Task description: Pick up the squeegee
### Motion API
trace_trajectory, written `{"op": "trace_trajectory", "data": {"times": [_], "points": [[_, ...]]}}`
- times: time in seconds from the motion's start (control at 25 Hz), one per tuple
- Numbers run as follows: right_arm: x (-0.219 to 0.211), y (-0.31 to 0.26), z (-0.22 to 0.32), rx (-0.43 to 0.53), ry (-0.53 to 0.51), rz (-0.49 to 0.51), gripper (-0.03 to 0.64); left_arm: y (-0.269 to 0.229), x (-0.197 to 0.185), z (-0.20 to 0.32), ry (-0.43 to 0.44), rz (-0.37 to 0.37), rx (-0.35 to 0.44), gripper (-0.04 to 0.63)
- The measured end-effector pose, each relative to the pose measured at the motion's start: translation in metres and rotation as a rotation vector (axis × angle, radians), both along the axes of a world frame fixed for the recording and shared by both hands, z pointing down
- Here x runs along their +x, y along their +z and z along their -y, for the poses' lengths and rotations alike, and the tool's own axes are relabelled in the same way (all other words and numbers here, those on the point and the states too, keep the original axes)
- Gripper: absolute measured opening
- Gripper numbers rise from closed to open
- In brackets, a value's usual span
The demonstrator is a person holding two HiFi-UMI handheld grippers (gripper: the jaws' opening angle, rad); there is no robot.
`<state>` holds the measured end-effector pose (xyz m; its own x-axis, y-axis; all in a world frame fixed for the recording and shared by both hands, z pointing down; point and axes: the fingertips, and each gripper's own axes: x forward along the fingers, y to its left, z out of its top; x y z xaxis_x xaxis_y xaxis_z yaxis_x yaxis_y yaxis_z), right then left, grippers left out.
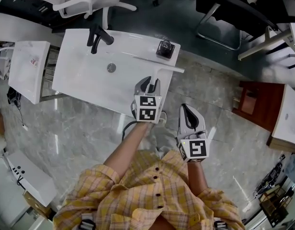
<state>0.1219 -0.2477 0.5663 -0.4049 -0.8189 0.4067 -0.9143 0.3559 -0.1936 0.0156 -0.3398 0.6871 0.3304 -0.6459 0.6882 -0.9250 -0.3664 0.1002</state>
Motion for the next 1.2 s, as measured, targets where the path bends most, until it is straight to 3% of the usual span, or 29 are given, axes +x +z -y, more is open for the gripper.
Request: {"op": "trace_trajectory", "data": {"times": [1.2], "points": [[0.028, 0.004, -0.010, -0.026, 0.079, -0.016, -0.003, 0.041, -0.002, 0.017, -0.079, 0.029, -0.072, 0.091]]}}
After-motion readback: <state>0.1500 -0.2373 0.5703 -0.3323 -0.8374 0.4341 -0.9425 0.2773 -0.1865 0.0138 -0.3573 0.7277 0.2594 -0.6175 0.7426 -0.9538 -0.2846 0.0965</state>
